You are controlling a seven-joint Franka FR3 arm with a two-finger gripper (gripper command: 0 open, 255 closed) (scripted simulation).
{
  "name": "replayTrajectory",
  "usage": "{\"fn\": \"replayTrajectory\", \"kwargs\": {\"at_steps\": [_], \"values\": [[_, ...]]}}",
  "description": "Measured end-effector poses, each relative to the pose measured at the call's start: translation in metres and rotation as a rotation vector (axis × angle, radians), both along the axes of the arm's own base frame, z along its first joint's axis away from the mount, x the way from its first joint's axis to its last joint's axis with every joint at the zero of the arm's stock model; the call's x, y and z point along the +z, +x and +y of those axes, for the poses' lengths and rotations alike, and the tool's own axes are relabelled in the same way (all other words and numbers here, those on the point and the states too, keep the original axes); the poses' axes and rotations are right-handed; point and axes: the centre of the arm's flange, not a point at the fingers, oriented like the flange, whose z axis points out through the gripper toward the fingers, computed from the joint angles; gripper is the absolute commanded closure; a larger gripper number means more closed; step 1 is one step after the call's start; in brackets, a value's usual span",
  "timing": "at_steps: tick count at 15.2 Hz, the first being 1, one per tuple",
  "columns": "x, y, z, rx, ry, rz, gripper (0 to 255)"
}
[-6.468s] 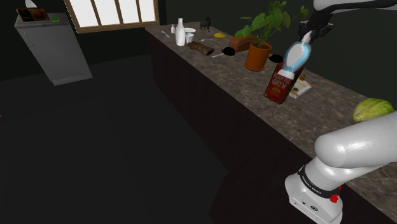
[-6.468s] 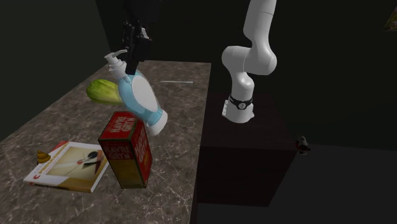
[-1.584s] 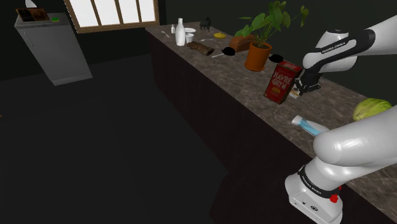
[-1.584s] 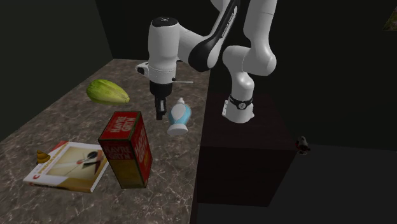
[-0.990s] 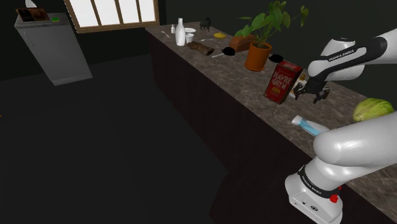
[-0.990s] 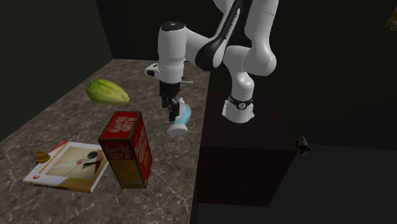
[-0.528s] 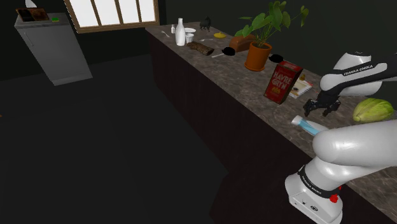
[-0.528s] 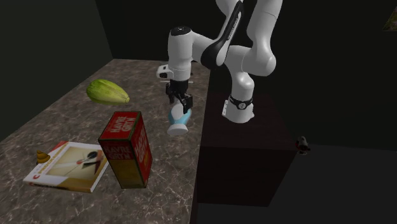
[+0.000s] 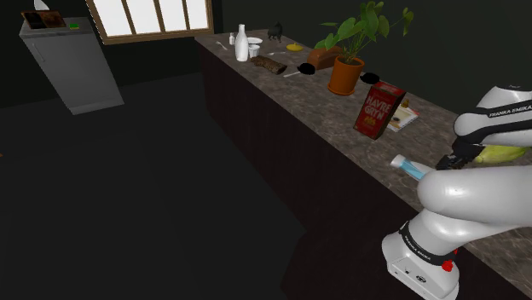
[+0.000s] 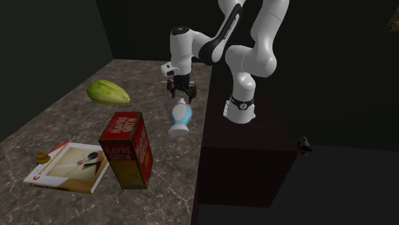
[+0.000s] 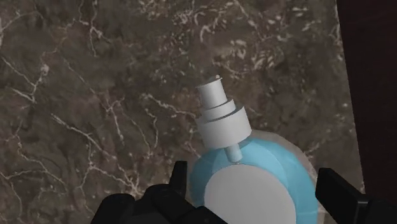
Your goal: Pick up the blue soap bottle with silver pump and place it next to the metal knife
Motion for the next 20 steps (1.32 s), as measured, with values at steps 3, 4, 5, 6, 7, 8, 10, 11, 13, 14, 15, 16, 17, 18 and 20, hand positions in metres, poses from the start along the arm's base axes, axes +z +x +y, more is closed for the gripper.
{"fn": "replayTrajectory", "kwargs": {"at_steps": [3, 4, 5, 6, 7, 8, 10, 11, 13, 14, 15, 16, 17, 18, 20], "values": [[-0.008, -0.024, -0.007, 0.101, 0.018, 0.022, 0], [-0.012, -0.027, -0.008, 0.111, 0.020, 0.024, 0], [-0.018, -0.029, -0.009, 0.116, 0.021, 0.026, 0], [-0.023, -0.031, -0.010, 0.118, 0.022, 0.026, 0], [-0.028, -0.030, -0.011, 0.120, 0.022, 0.027, 0], [-0.034, -0.031, -0.010, 0.120, 0.022, 0.027, 0], [-0.043, -0.032, -0.011, 0.121, 0.022, 0.027, 0], [-0.045, -0.032, -0.011, 0.121, 0.022, 0.027, 0], [-0.046, -0.032, -0.011, 0.121, 0.022, 0.026, 0], [-0.047, -0.032, -0.011, 0.121, 0.022, 0.026, 0], [-0.047, -0.032, -0.011, 0.121, 0.022, 0.026, 0], [-0.047, -0.032, -0.011, 0.121, 0.022, 0.026, 0], [-0.047, -0.032, -0.011, 0.121, 0.022, 0.026, 255], [-0.047, -0.032, -0.011, 0.121, 0.022, 0.026, 255], [-0.047, -0.032, -0.011, 0.121, 0.022, 0.026, 255]]}}
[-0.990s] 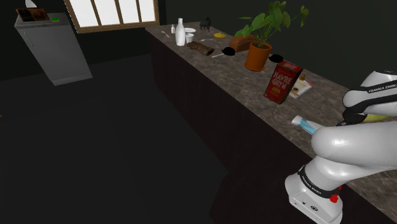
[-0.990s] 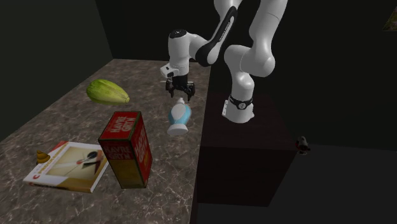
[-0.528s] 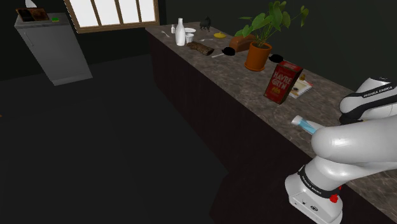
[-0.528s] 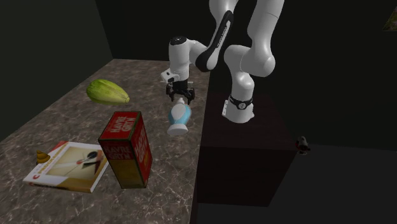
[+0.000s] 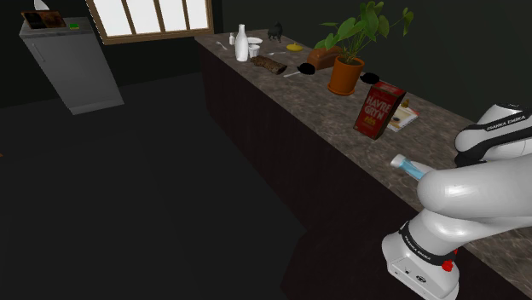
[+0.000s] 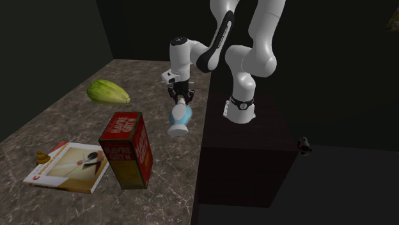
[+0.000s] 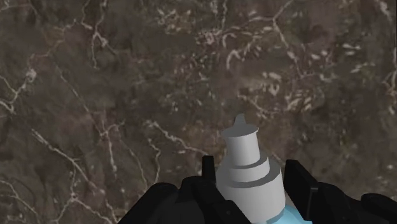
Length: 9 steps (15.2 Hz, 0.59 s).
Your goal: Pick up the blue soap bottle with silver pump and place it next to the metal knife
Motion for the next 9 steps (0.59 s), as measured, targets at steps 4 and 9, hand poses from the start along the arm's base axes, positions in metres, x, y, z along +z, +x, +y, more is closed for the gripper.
{"fn": "replayTrajectory", "kwargs": {"at_steps": [4, 9], "values": [[-0.0001, 0.0000, 0.0000, 0.000, 0.000, 0.000, 255], [0.0064, 0.0005, 0.0000, 0.000, 0.000, 0.000, 255]]}}
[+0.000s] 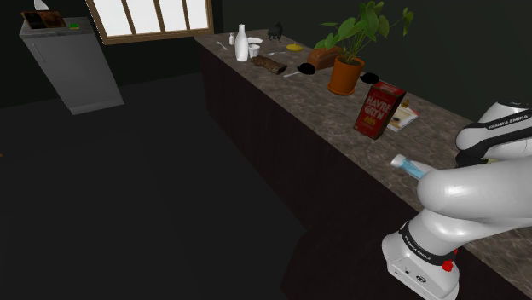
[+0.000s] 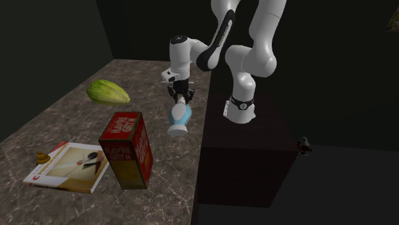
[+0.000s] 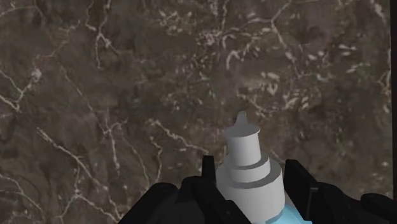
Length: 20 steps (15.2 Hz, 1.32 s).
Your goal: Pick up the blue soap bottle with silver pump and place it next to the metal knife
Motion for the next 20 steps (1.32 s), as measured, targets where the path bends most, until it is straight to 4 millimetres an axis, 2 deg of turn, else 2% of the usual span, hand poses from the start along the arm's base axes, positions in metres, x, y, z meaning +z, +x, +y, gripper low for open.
{"fn": "replayTrajectory", "kwargs": {"at_steps": [20], "values": [[0.104, 0.000, 0.001, 0.000, -0.001, 0.000, 255]]}}
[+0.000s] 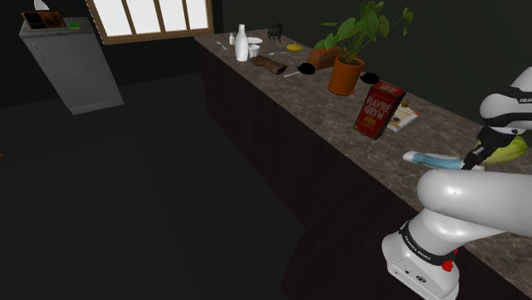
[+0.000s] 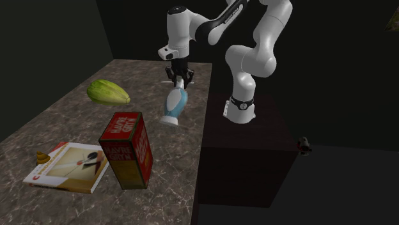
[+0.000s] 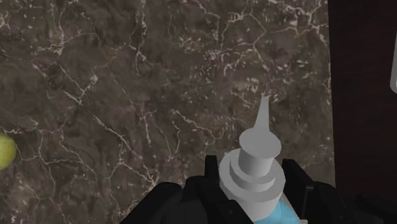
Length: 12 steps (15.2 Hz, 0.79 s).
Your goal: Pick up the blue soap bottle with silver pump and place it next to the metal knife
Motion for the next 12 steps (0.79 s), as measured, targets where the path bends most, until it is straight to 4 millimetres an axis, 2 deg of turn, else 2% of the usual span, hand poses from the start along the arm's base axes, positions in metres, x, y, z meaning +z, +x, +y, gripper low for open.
{"fn": "replayTrajectory", "kwargs": {"at_steps": [5, 7, 12], "values": [[0.025, 0.000, -0.001, 0.000, 0.001, 0.000, 255], [0.028, -0.015, 0.005, -0.001, 0.001, 0.000, 255], [0.030, -0.077, 0.021, -0.002, 0.001, -0.001, 255]]}}
